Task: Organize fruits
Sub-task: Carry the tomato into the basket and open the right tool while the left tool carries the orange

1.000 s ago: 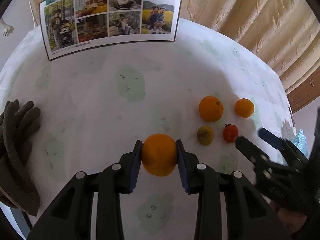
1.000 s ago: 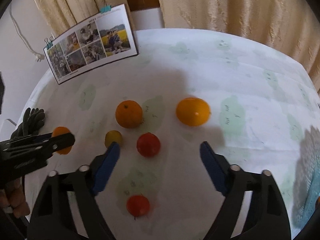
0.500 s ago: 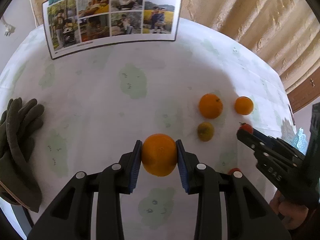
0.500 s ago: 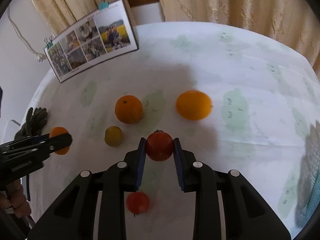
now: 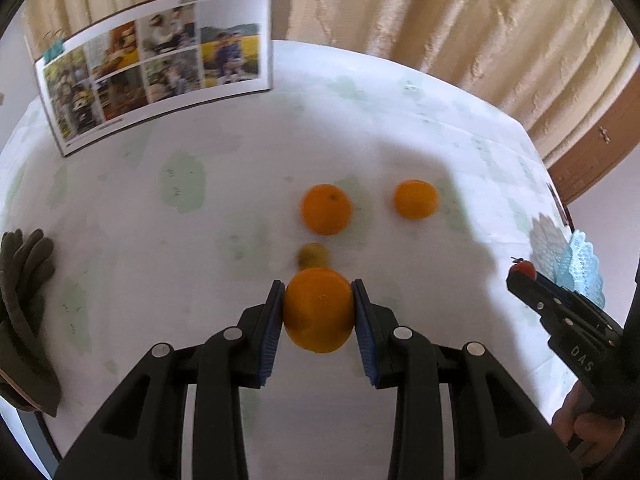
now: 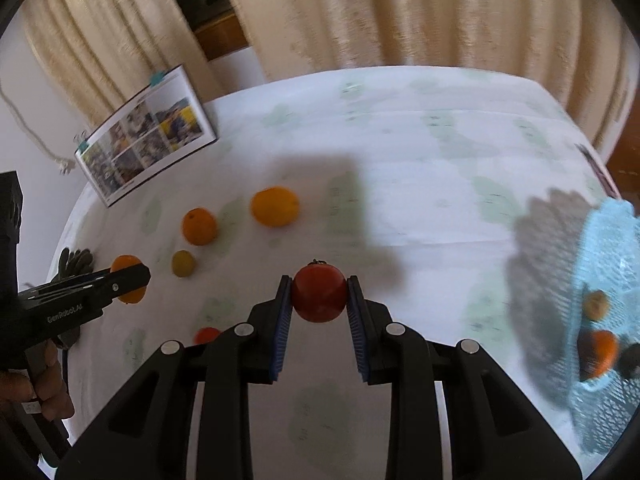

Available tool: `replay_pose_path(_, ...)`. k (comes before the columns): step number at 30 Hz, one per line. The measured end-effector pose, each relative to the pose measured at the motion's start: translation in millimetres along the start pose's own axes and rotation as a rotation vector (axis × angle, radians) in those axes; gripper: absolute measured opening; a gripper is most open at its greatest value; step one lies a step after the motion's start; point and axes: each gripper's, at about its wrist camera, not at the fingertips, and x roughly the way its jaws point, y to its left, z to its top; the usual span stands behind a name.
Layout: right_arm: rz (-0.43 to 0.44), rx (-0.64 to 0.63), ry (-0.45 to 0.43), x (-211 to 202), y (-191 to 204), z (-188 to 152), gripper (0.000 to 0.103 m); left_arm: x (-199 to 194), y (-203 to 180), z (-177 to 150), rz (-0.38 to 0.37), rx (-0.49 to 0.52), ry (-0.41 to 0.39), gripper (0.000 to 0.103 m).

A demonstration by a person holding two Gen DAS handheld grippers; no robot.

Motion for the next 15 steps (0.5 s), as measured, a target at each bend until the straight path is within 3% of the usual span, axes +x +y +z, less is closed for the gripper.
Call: replay_pose_path(15,-0.115,0.159,-0.098,-76.0,-108.9,-21.1,0.028,-0.3,-101.6,-7.8,-0.062,0.133,-0.004,0.034)
